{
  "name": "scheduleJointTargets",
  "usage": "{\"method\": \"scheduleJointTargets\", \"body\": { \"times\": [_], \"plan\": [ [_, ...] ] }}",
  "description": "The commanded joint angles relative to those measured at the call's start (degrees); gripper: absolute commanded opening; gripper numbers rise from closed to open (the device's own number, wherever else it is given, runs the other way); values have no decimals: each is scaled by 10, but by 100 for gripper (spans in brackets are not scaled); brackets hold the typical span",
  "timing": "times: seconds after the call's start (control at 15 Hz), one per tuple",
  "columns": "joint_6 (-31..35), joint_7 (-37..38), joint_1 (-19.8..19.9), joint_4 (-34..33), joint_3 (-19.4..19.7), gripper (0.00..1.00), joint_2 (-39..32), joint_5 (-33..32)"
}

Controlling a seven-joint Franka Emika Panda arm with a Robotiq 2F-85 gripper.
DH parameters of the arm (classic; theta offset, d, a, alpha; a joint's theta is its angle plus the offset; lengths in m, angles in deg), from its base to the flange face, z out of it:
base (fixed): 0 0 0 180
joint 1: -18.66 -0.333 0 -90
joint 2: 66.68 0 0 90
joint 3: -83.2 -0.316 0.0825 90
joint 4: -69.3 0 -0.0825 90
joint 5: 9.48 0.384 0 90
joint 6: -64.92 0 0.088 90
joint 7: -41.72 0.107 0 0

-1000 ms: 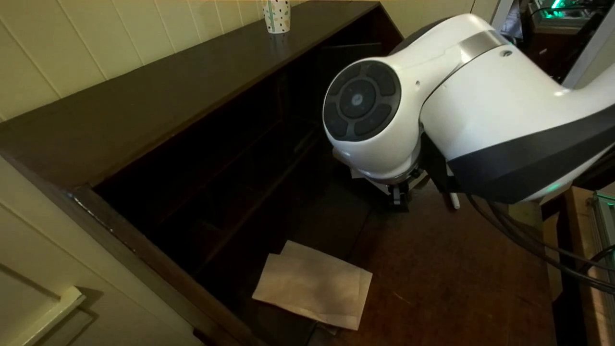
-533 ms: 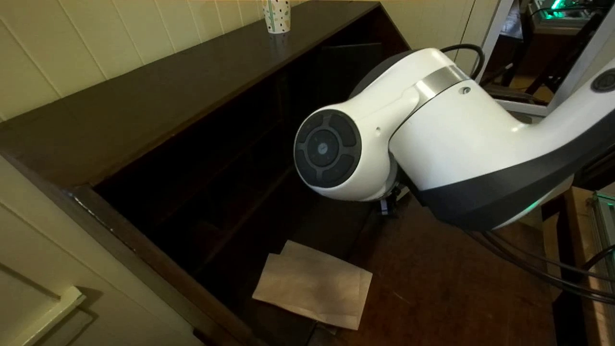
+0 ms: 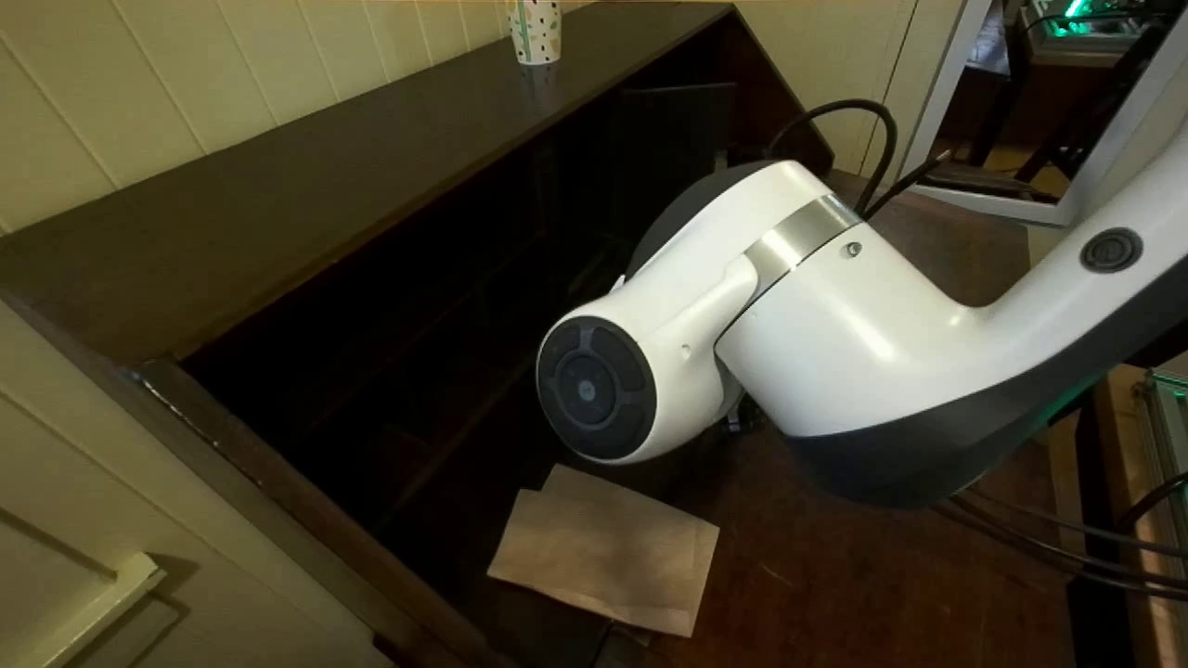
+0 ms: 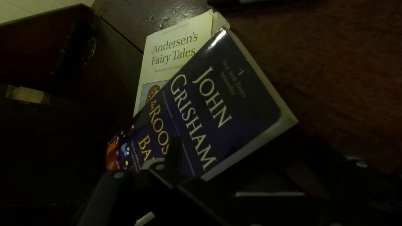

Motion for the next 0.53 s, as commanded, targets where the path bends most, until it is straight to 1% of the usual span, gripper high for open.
{"method": "scheduleJointTargets", "body": {
  "times": [0.0, 0.47],
  "plan": [
    [-25, 22, -17, -22, 6, 100, -33, -39],
    [-54, 65, -25, -32, 6, 100, -59, -81]
  ]
}}
